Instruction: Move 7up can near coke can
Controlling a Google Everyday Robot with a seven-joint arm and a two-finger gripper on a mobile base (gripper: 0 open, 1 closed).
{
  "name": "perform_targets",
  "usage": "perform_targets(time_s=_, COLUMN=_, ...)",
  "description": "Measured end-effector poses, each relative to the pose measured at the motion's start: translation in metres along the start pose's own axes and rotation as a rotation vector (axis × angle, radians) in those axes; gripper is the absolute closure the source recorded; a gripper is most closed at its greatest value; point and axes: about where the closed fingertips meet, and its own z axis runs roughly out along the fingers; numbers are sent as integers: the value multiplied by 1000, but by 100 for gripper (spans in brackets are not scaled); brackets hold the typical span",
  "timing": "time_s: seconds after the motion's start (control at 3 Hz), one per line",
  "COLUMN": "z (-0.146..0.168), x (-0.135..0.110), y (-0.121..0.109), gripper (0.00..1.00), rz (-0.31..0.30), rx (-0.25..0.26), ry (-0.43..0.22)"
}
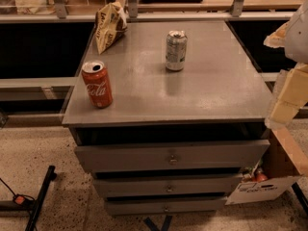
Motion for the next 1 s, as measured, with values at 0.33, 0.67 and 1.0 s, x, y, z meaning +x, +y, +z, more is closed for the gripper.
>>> perform_targets(time_s=0.33, z=0, x=0, y=0, gripper=0, rz=0, rx=0, ry=0)
perform_targets(time_s=0.67, z=3, x=-10, y=-11, gripper=0, rz=12, rx=23, ry=-33)
perform_targets(time_s=1.0, z=14, x=-34, y=-40, gripper=0, rz=45, rx=60, ry=-126)
